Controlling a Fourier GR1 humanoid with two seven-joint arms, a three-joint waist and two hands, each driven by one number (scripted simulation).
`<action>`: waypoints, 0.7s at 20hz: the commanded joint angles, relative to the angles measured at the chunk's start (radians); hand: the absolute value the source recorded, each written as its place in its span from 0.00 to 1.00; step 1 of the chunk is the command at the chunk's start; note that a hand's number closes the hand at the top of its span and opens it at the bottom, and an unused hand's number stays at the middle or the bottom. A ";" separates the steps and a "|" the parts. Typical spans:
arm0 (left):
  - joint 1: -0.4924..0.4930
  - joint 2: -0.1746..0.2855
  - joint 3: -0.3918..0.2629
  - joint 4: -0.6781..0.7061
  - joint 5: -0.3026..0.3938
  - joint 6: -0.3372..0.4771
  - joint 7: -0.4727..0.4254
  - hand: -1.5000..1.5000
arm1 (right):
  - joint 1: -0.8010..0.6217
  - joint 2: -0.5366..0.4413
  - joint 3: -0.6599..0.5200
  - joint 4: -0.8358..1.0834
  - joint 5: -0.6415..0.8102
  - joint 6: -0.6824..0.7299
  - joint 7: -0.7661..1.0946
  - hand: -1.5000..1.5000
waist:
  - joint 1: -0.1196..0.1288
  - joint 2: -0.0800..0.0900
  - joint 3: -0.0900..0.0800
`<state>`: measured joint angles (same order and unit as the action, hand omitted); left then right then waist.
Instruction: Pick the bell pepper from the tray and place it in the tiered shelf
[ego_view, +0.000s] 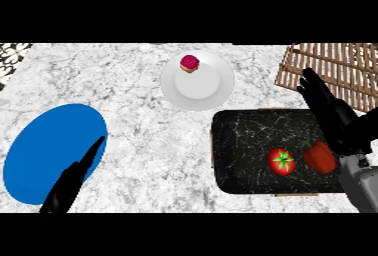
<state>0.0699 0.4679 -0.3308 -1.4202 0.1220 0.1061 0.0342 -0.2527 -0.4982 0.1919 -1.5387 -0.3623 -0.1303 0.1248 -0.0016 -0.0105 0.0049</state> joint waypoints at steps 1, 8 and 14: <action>0.032 0.001 0.052 -0.092 0.004 0.014 0.046 0.50 | 0.015 -0.029 -0.061 -0.075 0.007 0.045 0.019 1.00 | 0.003 0.008 -0.005; 0.005 0.011 0.238 -0.038 0.138 0.063 0.010 0.50 | 0.035 -0.153 -0.107 0.084 0.368 -0.268 -0.050 1.00 | -0.027 0.005 -0.015; -0.022 0.018 0.301 0.016 0.172 -0.005 0.002 0.50 | 0.278 0.048 0.088 -0.174 0.514 -0.412 -0.086 0.00 | -0.010 0.007 -0.006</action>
<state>0.0530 0.4898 -0.0674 -1.4299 0.2794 0.1233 0.0422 -0.1092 -0.4892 0.2091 -1.5741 0.0672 -0.4820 0.0076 -0.0120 -0.0034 -0.0019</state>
